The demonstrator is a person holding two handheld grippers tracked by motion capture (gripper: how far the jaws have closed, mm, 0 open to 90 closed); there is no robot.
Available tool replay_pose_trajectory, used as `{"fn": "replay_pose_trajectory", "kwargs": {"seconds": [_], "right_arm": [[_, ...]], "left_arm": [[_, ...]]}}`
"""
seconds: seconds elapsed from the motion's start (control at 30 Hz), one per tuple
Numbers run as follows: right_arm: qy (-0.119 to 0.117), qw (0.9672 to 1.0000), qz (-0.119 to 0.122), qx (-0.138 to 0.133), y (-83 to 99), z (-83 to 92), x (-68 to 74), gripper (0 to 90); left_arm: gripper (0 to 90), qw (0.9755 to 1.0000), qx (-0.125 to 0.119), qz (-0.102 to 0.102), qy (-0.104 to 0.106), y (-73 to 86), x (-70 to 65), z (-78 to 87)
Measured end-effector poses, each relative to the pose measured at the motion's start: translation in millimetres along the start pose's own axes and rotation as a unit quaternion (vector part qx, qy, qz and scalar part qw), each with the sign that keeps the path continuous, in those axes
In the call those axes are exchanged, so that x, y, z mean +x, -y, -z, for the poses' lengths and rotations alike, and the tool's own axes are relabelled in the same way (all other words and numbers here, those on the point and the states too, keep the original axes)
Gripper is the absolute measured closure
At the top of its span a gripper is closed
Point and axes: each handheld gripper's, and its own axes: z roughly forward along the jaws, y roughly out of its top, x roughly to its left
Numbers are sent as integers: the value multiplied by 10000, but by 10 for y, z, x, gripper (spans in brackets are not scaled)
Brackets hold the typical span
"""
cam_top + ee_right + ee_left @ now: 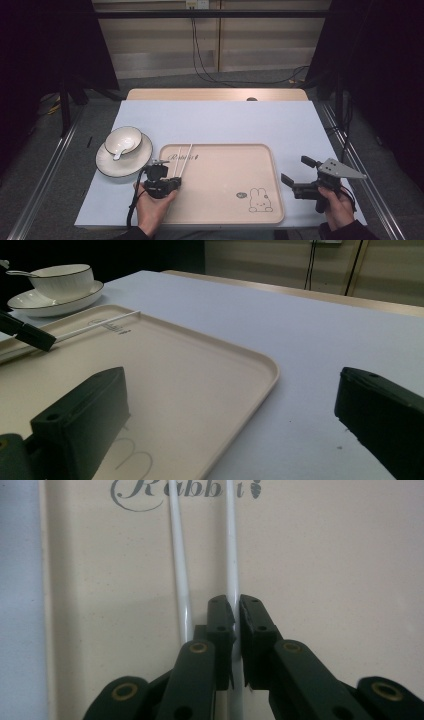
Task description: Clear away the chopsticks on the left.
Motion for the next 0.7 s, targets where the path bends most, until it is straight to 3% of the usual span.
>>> {"fn": "replay_pose_trajectory", "kwargs": {"seconds": [0.23,0.37,0.5,0.63,0.7], "right_arm": [[8,10000,1,6,1,-6,0,6],[-8,10000,-9,10,1,0,1,6],[-7,10000,17,15,2,2,-2,6],[-10,10000,-28,-8,0,3,3,6],[-19,10000,-15,0,0,3,2,6]], "left_arm": [[836,10000,12,-89,-29,34,-43,5],[747,9999,0,-155,41,27,-33,7],[686,9989,-105,-176,428,-2,15,21],[576,9961,-412,-492,602,-47,62,113],[491,9934,-577,-640,763,-63,87,170]]}}
